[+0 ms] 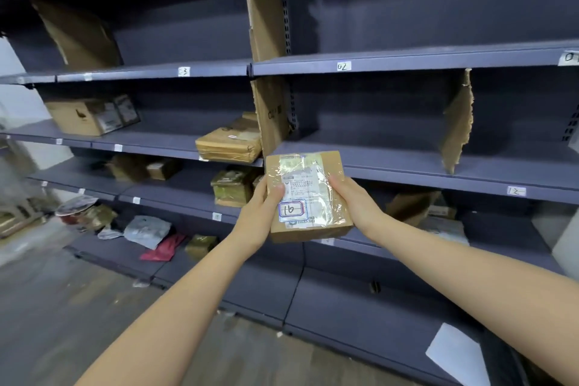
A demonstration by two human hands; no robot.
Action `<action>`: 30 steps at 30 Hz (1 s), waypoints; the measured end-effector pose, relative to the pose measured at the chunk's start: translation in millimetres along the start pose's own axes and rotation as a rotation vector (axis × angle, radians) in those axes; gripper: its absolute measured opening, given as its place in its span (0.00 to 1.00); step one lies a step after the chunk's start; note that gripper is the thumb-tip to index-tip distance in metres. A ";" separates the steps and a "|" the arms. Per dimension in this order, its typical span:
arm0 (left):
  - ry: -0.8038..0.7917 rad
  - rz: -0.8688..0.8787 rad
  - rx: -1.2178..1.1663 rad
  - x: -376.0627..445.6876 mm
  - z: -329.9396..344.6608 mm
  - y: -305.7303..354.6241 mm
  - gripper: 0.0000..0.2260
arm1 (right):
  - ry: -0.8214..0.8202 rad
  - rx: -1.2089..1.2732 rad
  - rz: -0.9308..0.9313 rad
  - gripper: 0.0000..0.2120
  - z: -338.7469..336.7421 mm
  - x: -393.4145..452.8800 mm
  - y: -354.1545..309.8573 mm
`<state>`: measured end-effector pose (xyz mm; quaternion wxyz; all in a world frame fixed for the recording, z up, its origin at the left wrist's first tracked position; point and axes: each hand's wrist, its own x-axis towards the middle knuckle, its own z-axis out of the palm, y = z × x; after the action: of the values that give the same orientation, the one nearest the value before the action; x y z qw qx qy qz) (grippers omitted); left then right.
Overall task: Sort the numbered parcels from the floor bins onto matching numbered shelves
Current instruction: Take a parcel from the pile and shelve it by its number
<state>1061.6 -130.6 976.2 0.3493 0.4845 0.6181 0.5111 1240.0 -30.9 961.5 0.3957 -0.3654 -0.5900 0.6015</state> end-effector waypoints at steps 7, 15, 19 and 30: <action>0.101 -0.098 0.014 -0.4 -69.6 -43.2 0.09 | -0.134 0.032 0.074 0.31 83.1 42.0 33.0; 0.235 -0.115 -0.014 51.9 -177.4 -75.6 0.27 | -0.287 0.026 0.079 0.22 196.7 141.9 43.0; 0.370 -0.175 0.005 68.9 -233.2 -99.1 0.16 | -0.412 0.007 0.097 0.12 261.1 185.6 50.6; 0.547 -0.319 -0.041 100.9 -361.2 -164.1 0.15 | -0.604 -0.140 0.174 0.28 412.2 261.9 88.2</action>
<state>658.1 -141.4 907.8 0.2555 0.2188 0.7468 0.5737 752.5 34.2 895.6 0.1236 -0.2456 -0.6874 0.6722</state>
